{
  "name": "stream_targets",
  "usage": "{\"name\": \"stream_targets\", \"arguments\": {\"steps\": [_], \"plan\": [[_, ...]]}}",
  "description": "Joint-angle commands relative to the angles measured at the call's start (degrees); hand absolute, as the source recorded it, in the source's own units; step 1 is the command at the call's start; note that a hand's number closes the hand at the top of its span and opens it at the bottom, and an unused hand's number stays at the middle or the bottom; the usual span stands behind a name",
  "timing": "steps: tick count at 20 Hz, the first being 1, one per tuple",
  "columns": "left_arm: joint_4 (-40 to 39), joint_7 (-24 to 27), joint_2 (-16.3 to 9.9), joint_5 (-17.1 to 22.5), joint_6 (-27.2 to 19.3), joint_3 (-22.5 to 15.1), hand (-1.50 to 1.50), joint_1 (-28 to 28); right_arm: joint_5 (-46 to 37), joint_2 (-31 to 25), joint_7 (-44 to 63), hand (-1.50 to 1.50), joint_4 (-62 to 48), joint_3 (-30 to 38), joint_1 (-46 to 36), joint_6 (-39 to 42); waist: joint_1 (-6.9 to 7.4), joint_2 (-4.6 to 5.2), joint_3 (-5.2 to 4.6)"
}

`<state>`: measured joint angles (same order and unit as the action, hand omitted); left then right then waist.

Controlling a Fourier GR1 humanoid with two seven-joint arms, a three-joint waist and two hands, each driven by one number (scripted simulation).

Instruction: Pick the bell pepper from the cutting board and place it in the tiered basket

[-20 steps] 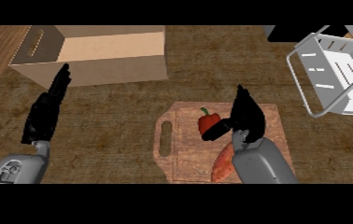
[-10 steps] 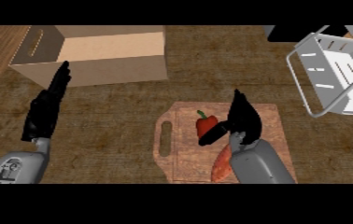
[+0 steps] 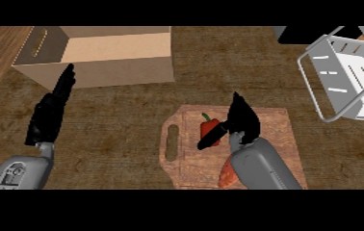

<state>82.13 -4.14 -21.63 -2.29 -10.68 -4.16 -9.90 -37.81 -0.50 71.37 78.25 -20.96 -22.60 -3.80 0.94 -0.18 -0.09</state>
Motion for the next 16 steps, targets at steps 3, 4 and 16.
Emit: {"name": "stream_targets", "arguments": {"steps": [3,4,16], "plan": [[0.32,0.79,1.07,-0.57,-0.37,0.02,0.0,0.85,7.78,0.48,11.83,1.5,-5.14,-0.21,-3.39,-0.65,0.17,0.28,0.07],[-1.73,2.08,1.61,-1.11,-0.42,0.28,0.0,-0.96,9.52,0.47,9.41,1.5,-6.23,-5.24,-3.7,-3.26,0.0,0.35,0.07],[1.25,1.58,0.13,-0.36,1.75,2.47,0.0,2.84,5.45,0.44,12.28,1.5,-1.39,-3.67,-6.91,-4.74,-0.6,-0.05,0.04]]}}
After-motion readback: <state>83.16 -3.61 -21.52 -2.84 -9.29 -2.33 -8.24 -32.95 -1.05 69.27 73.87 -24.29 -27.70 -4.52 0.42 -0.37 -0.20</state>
